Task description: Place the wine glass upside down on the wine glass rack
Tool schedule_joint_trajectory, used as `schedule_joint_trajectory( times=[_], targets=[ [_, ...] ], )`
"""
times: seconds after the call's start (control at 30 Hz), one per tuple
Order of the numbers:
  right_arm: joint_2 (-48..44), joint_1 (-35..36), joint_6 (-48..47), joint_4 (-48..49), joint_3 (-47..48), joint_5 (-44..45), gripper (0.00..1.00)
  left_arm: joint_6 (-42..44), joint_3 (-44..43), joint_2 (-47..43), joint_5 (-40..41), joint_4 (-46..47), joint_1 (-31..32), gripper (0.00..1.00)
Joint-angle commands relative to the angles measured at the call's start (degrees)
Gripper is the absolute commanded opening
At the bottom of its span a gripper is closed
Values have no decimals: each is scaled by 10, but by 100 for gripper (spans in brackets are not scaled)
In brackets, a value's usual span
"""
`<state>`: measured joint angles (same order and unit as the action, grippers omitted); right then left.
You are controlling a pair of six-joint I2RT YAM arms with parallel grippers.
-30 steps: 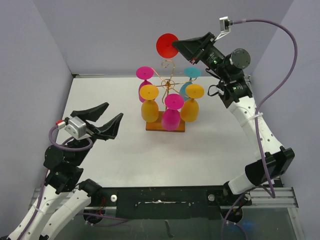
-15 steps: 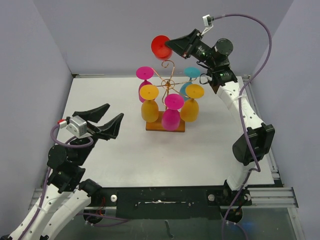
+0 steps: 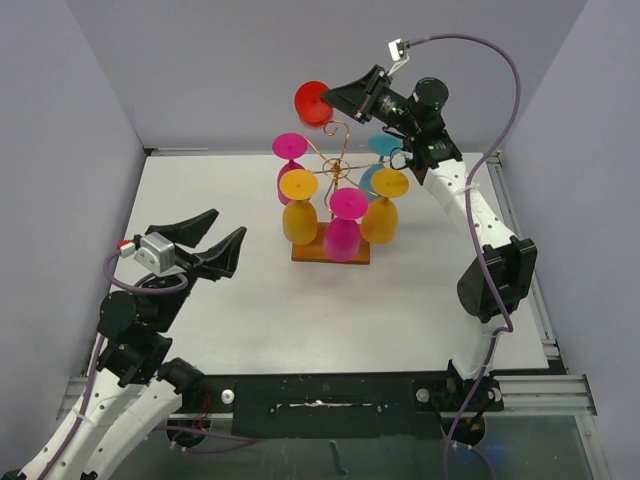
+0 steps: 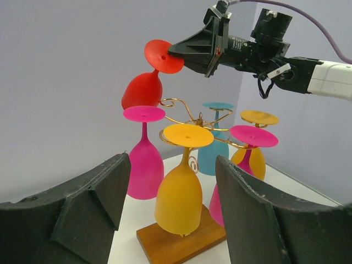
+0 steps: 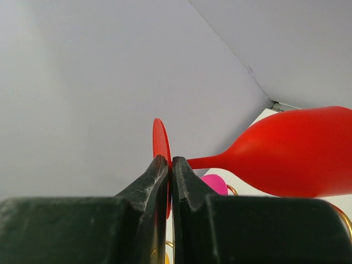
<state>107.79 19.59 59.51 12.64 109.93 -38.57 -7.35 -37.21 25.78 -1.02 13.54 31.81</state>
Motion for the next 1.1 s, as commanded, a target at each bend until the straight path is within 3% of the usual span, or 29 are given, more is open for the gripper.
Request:
schedule_joint_trajectory(
  times=[0.0,0.2,0.7,1.07],
  targets=[
    [9,5,4,-62,38,-9,0,-7,-7,-8,15,31,2,62],
    [32,10,21,-129,81,-5,0,-5,-7,-10,24,30,1,62],
    [20,10,17,-213,78,57,0,-4,-7,-19,38,23,2,62],
    [-6,10,43,-210,36,80,0,-3,-7,-21,46,20,2,62]
  ],
)
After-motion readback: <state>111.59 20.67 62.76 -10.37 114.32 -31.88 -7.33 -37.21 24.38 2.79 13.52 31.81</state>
